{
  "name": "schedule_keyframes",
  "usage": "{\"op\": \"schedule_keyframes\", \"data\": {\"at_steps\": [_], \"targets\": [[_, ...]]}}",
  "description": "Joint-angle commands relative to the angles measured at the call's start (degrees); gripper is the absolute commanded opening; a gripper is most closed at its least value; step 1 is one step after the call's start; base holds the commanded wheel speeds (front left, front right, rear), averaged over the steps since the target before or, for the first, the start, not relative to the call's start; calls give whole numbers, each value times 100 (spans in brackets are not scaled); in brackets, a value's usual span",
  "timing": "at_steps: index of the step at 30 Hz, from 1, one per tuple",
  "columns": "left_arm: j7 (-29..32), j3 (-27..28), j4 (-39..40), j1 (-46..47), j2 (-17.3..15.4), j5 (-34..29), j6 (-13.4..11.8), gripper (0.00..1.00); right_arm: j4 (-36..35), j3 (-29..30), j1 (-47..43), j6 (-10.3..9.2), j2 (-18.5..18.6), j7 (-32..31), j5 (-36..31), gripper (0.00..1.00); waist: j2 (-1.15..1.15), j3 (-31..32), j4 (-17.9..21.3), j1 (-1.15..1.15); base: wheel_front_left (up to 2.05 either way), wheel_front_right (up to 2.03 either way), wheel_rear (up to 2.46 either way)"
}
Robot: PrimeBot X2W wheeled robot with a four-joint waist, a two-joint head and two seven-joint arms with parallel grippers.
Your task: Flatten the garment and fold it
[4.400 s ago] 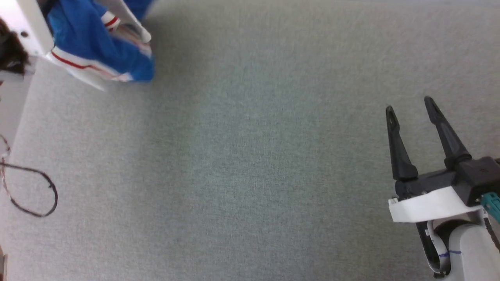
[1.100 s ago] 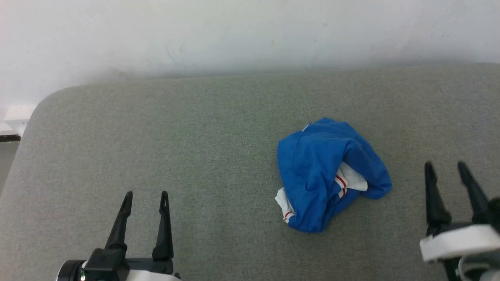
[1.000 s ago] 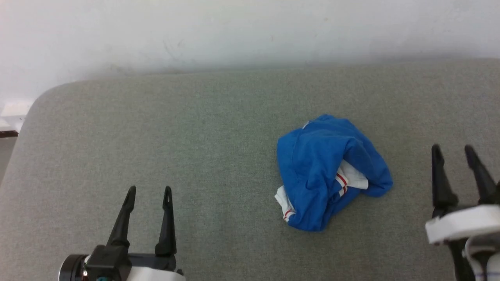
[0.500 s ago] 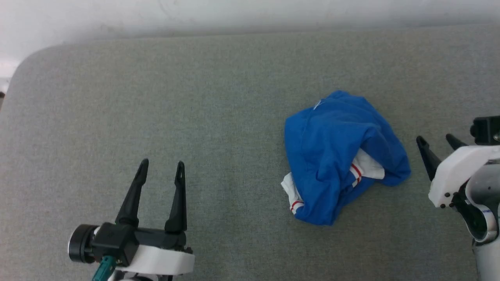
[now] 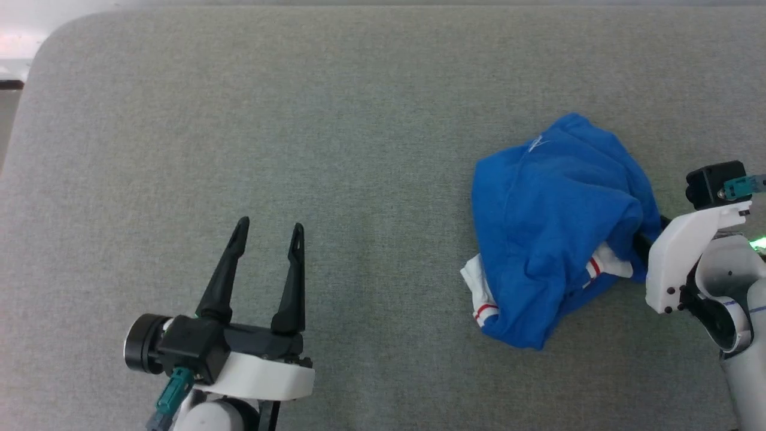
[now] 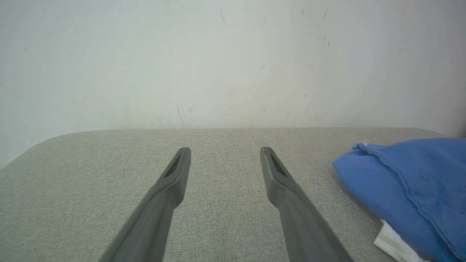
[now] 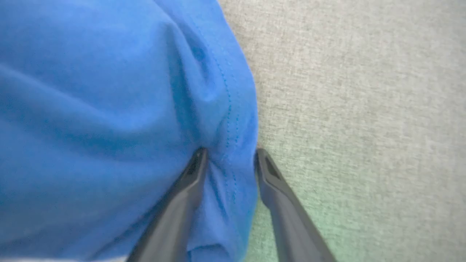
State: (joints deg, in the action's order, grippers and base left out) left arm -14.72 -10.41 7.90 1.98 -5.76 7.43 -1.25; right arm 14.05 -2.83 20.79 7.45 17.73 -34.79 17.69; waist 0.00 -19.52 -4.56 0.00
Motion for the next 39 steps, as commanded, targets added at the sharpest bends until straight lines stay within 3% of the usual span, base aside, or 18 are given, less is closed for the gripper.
{"op": "schedule_keyframes", "data": {"at_steps": [1, 11, 19, 22, 28, 32, 39], "targets": [[-28, 39, -32, 88, 35, -38, 40, 100, 222, -152, -94, 3, -66, -73, -7, 0, 0, -7, -37, 0, 0, 0, 0], [-28, 212, -228, -173, 162, -36, 105, 100, 162, 385, 209, 3, 151, 634, -372, 0, 0, 715, 161, 0, 0, 0, 0], [-28, 241, -321, -522, 228, -19, 124, 100, -493, 871, 691, 3, 782, 509, -777, 0, 0, 1379, 143, 0, 0, 0, 0], [-28, 262, -322, -635, 241, -8, 126, 100, -691, 731, 984, 3, 922, 438, -832, 0, 0, 1530, 106, 0, 0, 0, 0], [-28, 283, -335, -816, 258, 8, 154, 100, -734, -60, 1715, 3, 711, 346, -837, 0, 0, 1690, 37, 0, 0, 0, 0], [-28, 245, -360, -767, 266, 2, 216, 100, -335, -649, 2354, 3, 627, 351, -907, 0, 0, 1625, -106, 0, 0, 0, 0], [-28, 88, -441, -531, 277, 15, 319, 100, 695, -1003, 3280, 3, 485, 477, -1190, 0, 0, 1244, -474, 0, 0, 0, 0]]}}
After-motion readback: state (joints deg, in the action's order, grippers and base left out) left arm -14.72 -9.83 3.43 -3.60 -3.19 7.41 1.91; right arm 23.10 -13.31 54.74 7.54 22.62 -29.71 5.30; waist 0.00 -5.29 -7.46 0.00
